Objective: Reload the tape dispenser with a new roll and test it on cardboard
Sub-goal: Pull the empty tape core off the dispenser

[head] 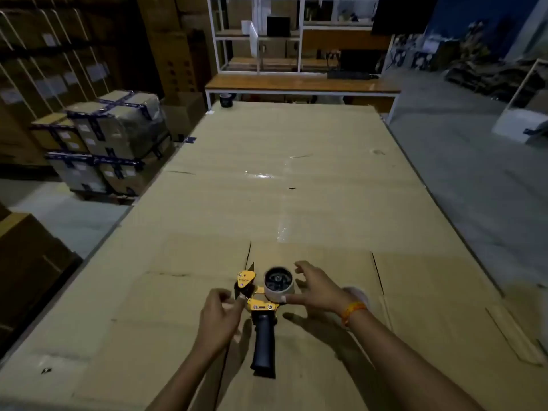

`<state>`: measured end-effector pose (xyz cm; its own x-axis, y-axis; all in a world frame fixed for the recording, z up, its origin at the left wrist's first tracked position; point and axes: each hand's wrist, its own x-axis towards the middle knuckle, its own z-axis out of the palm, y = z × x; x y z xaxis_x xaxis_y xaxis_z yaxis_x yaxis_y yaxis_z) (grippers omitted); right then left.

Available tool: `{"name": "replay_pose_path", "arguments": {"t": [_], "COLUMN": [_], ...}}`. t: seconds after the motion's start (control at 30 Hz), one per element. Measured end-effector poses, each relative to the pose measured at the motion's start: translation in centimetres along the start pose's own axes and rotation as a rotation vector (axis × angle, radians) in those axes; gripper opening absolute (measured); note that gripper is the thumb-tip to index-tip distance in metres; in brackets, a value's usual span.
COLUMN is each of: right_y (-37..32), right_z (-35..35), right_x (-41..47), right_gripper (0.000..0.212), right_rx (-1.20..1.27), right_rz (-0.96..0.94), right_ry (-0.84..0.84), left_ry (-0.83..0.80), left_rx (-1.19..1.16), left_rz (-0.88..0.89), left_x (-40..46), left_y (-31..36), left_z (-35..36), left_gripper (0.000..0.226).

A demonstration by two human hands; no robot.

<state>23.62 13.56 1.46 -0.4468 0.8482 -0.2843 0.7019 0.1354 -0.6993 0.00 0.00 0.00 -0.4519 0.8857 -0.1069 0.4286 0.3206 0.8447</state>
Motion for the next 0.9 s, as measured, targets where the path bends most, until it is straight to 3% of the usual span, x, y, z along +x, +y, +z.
{"name": "replay_pose_path", "arguments": {"t": [0.1, 0.23, 0.37, 0.47, 0.57, 0.7, 0.9], "right_y": [-0.5, -0.7, -0.3, -0.4, -0.4, -1.6, -2.0], "right_z": [0.5, 1.4, 1.4, 1.0, 0.9, 0.6, 0.3], "right_x": [1.0, 2.7, 3.6, 3.8, 4.3, 4.9, 6.0], "right_gripper": [0.100, 0.048, 0.046, 0.033, 0.040, 0.027, 0.025], "right_rx": [-0.041, 0.089, 0.229, 0.433, 0.529, 0.456, 0.356], "right_rz": [0.072, 0.209, 0.306, 0.387, 0.461, 0.503, 0.535], "right_ry": [0.023, 0.056, 0.030, -0.009, 0.009, 0.026, 0.013], "left_ry": [-0.044, -0.116, -0.126, -0.124, -0.150, -0.216, -0.307], "left_rx": [-0.047, -0.047, 0.000, -0.017, -0.007, 0.004, 0.067], "left_rz": [-0.153, -0.216, -0.214, -0.208, -0.217, -0.229, -0.171], "left_x": [-0.7, -1.2, -1.4, -1.3, -1.7, -2.5, -3.6], "left_y": [0.0, -0.4, -0.9, -1.4, -1.2, -0.9, -1.2], "left_z": [1.3, 2.5, 3.2, 3.2, 2.9, 3.1, 4.0], "left_gripper": [0.027, 0.033, 0.039, 0.040, 0.043, 0.044, 0.035]}}
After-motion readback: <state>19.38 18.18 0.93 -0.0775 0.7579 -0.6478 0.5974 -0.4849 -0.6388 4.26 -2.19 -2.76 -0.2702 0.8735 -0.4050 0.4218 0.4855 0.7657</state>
